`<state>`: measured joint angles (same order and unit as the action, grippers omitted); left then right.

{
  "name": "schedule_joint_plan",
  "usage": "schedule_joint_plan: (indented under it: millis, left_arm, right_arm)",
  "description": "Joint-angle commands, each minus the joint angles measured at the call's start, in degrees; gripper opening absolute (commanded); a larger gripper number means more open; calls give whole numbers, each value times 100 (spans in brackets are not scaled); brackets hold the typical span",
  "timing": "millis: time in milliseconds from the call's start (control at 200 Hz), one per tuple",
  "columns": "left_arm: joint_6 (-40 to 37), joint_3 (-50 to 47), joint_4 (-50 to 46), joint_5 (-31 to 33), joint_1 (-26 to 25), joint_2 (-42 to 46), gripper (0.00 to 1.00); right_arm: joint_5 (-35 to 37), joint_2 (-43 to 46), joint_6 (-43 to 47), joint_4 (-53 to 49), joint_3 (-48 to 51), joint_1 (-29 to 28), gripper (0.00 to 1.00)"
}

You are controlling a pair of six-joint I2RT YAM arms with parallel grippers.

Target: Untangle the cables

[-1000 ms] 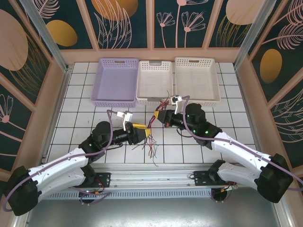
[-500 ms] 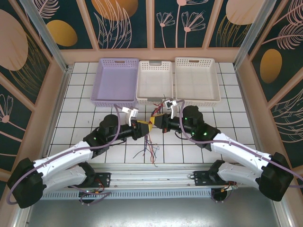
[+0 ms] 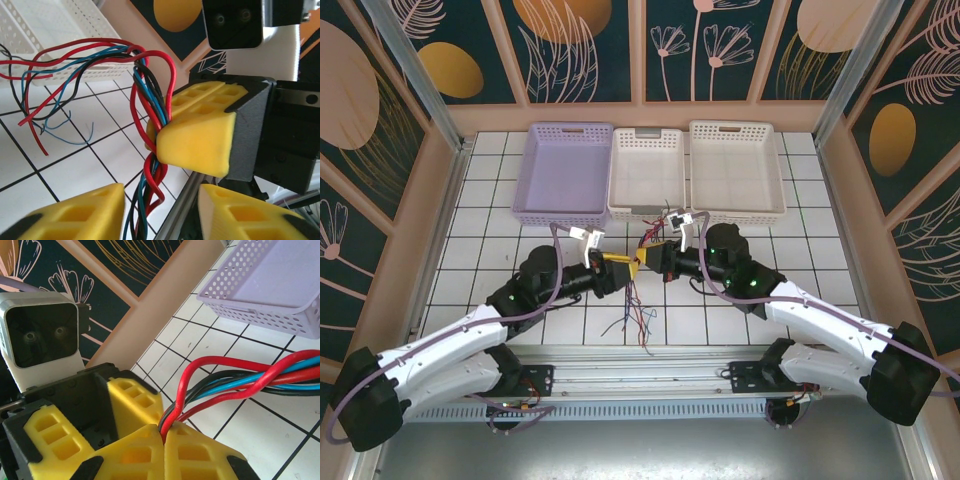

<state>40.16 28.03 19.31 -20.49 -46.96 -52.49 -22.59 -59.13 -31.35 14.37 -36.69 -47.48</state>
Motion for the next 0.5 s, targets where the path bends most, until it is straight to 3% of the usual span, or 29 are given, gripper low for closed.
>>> schedule_joint_plan:
  millis: [0,145,310,495]
  left_arm:
    - [-46,-114,116,-44,-19,56,34]
    - [-17,-188,184,-135,-22,-6,31]
    - [-17,-281,173,-222,-28,50,35]
    - [-7,-314,203,-240,-29,72,27]
  right_arm:
    - [-105,141,139,144,-128,-50,0]
    - [-131,153,129,123,-162,-50,0]
    - [-162,167,114,101,-199,-50,0]
    - [-202,156,86,145,-190,-59,0]
